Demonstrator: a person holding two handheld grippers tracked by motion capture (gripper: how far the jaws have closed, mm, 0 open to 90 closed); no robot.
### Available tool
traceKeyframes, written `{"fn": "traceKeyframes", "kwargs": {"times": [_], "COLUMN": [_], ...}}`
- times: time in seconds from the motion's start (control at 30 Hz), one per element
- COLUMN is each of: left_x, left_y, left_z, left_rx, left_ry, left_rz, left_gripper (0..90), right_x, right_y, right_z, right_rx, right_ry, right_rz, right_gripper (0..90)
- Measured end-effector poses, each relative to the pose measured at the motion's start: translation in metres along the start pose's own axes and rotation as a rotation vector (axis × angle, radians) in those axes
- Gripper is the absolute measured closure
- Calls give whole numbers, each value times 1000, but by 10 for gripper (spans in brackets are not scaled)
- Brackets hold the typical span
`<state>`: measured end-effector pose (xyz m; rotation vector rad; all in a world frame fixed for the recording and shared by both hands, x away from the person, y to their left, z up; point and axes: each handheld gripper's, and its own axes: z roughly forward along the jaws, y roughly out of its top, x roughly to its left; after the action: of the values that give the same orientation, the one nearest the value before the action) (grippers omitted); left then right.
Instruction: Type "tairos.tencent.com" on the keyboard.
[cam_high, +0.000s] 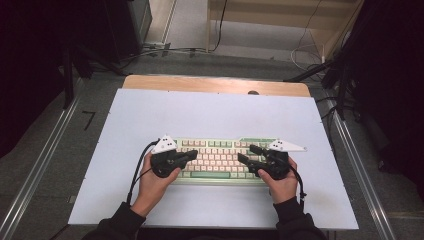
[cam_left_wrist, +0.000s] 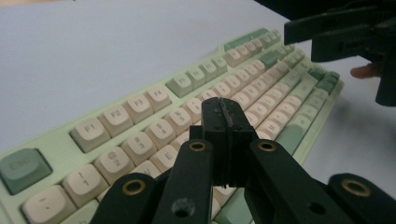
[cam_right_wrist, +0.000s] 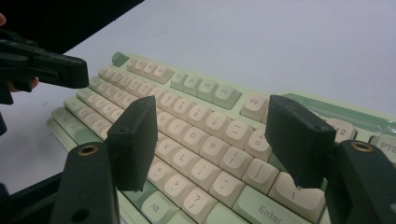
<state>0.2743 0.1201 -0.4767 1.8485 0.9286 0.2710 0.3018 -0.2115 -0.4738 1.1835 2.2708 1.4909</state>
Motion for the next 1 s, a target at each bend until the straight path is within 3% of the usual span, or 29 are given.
{"fn": "traceKeyframes", "kwargs": {"times": [0.17,0.3,0.47,0.7,0.83,0.93,1.0], "left_x": [-1,-4,-9,-10,-11,-11,-10], "left_y": [-1,-4,-5,-6,-6,-5,-3], "left_z": [4,11,15,17,20,18,14], "left_rx": [35,105,157,194,242,202,152], "left_ry": [-14,-31,-18,-11,-1,2,7], "left_rz": [6,22,71,90,111,92,77], "left_gripper": [900,900,900,900,900,900,799], "right_x": [0,-1,-1,0,-1,0,0], "right_y": [0,0,0,0,0,0,0], "right_z": [1,0,0,1,1,1,1], "right_rx": [5,2,4,5,8,7,5], "right_ry": [-16,-15,-18,-18,-18,-18,-17], "right_rz": [-8,-10,-8,-8,-9,-10,-9], "right_gripper": [328,328,328,329,330,330,331]}}
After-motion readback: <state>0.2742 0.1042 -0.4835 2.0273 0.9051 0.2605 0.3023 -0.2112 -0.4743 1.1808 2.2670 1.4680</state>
